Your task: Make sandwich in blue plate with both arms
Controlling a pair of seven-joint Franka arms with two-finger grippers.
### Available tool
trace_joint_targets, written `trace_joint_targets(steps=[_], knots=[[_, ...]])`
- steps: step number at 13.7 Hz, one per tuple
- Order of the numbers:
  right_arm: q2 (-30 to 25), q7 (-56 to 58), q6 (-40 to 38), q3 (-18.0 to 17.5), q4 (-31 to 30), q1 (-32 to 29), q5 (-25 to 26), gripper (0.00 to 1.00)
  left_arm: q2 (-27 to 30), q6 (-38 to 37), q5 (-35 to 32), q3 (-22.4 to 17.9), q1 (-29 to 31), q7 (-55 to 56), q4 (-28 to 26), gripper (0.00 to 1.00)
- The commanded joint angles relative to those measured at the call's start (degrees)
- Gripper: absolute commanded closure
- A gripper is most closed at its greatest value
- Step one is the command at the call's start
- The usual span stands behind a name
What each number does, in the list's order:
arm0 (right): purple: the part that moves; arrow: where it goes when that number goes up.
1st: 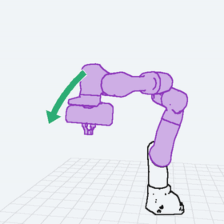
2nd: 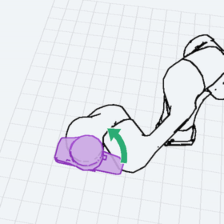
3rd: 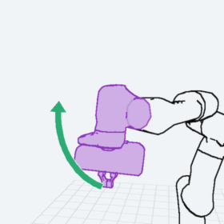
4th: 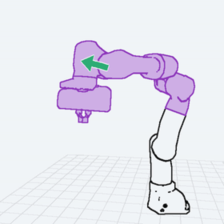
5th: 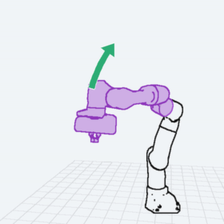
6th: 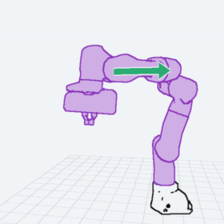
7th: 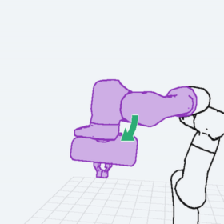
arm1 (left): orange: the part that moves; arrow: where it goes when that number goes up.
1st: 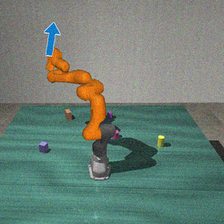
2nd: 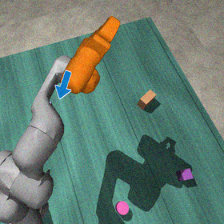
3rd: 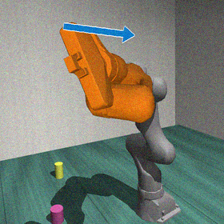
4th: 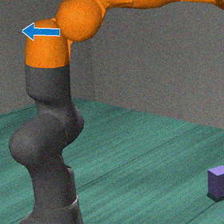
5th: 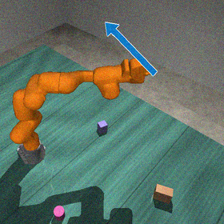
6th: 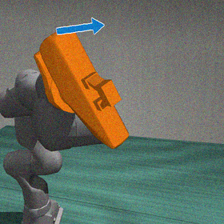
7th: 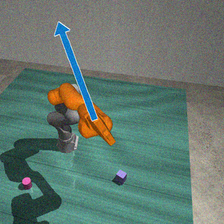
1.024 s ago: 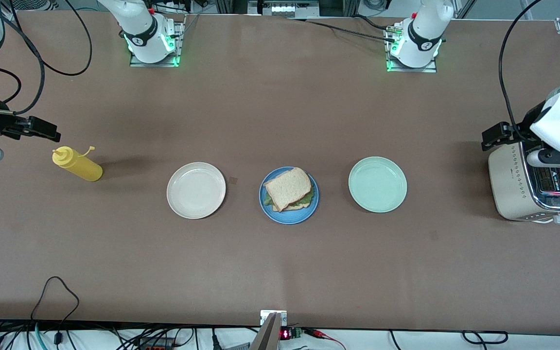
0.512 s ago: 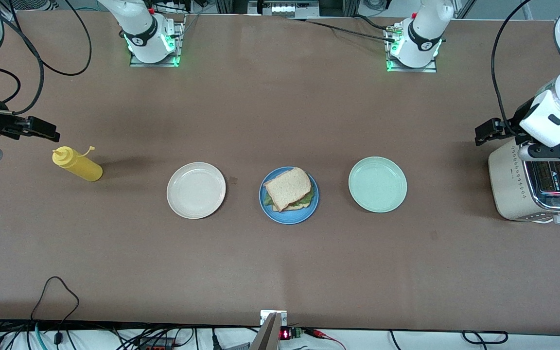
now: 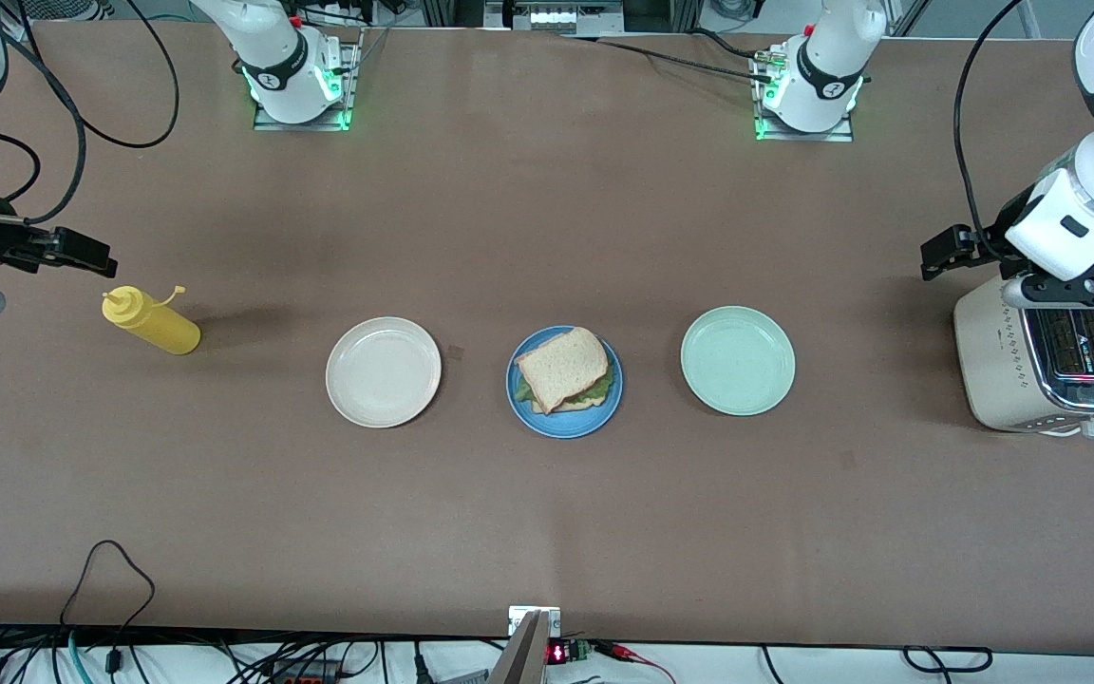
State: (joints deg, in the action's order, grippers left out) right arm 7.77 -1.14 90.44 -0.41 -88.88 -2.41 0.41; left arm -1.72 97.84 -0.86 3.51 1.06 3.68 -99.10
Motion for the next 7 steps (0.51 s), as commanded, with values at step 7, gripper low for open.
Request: trace_joint_targets(steps=[7], knots=[[-1.1, 0.6, -0.3, -0.2, -0.5, -0.1, -0.1, 0.0, 1.9, 0.2, 0.1, 0.4, 0.3, -0.2, -2.1, 0.0]])
